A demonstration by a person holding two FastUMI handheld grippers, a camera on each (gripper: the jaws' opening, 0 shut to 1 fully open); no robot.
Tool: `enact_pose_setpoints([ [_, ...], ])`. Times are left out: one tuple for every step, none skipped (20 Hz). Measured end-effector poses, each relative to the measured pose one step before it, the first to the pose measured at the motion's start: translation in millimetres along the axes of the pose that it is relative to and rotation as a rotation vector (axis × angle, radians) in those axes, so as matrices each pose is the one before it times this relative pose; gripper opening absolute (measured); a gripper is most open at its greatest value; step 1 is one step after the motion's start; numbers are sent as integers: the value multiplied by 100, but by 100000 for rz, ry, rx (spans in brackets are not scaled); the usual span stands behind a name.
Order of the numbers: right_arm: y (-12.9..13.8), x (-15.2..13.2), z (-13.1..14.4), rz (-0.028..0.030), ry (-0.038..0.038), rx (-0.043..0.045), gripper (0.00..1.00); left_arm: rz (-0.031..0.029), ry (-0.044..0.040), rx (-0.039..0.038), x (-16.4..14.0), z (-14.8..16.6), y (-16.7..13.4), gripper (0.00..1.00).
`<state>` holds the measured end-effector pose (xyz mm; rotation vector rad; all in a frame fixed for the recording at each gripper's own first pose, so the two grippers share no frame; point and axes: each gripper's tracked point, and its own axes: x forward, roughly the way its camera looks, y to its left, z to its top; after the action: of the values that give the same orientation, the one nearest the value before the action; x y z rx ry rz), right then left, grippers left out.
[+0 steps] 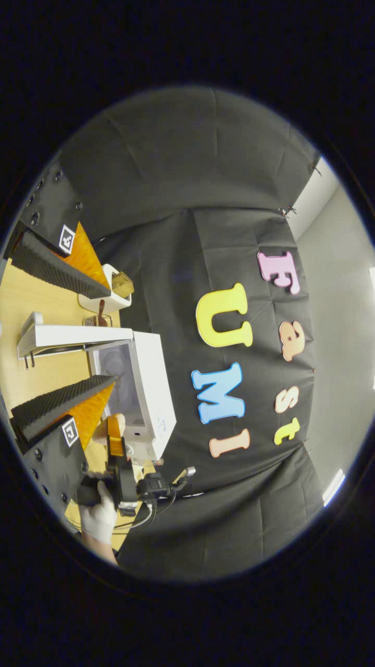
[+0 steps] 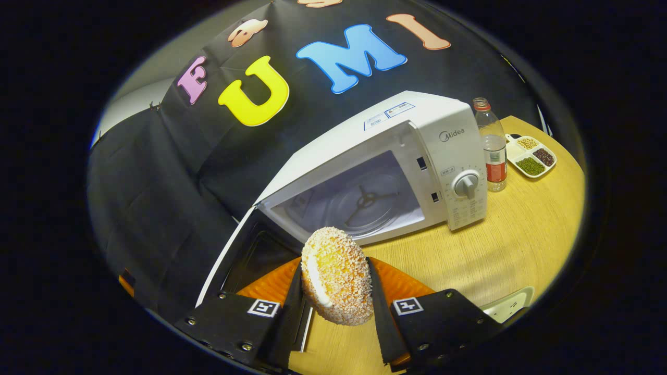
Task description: Open the microwave oven with the left hand, put the food in, and close the microwave oven.
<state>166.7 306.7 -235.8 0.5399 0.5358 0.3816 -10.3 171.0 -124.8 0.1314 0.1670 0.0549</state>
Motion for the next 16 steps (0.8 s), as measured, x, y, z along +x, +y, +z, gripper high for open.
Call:
enact_pose_setpoints([
  [97, 1330, 183, -1025, -1671, 844, 64, -646, 317, 616, 357, -206, 135, 100],
  [202, 1225, 27, -1292, -1188, 860, 64, -849, 70, 539, 280, -213, 51, 100],
  [70, 1273, 187, -1203, -1889, 132, 64, -790, -253, 463, 317, -102, 47, 100],
  [101, 1345, 189, -1533, -2050, -4, 64, -957, -136, 329, 457, -93, -24, 100],
  [153, 1256, 169, -1088, -1089, 180, 64, -595, -77, 118, 369, -230, -34, 100],
  [174, 1172, -17, -1310, -1709, 611, 64, -737, -91, -134, 253, -328, -19, 100],
  [90, 1376, 262, -1365, -1814, 396, 64, -360, 103, 49, 240, -264, 75, 100],
  [-34, 1151, 224, -1649, -1807, -292, 64, 452, -865, 1117, 396, 20, 209, 95],
  [43, 1240, 298, -1650, -2610, -104, 64, 475, 239, 2014, 237, -240, 199, 100],
  [-44, 998, 104, -1217, -2100, 85, 64, -234, 255, 1413, 433, -655, -99, 100],
  [-13, 1069, 83, -781, -1576, -35, 64, -317, -486, 427, 408, -220, -146, 98],
  [-221, 1102, -2, -1136, -1660, 22, 64, -935, 182, -749, 303, -546, -502, 100],
  [-401, 1092, 56, -1602, -776, 442, 64, -517, 187, -1116, 285, -482, -301, 99],
  [-490, 1045, 79, -1528, -1443, 123, 64, -117, 536, -278, 149, -417, -79, 97],
  [-404, 951, 222, -1514, -1648, -394, 64, 100, 393, 345, 324, -274, -66, 96],
  [-346, 746, 10, -1670, -1746, -308, 64, -182, 552, 284, 167, -441, -145, 94],
])
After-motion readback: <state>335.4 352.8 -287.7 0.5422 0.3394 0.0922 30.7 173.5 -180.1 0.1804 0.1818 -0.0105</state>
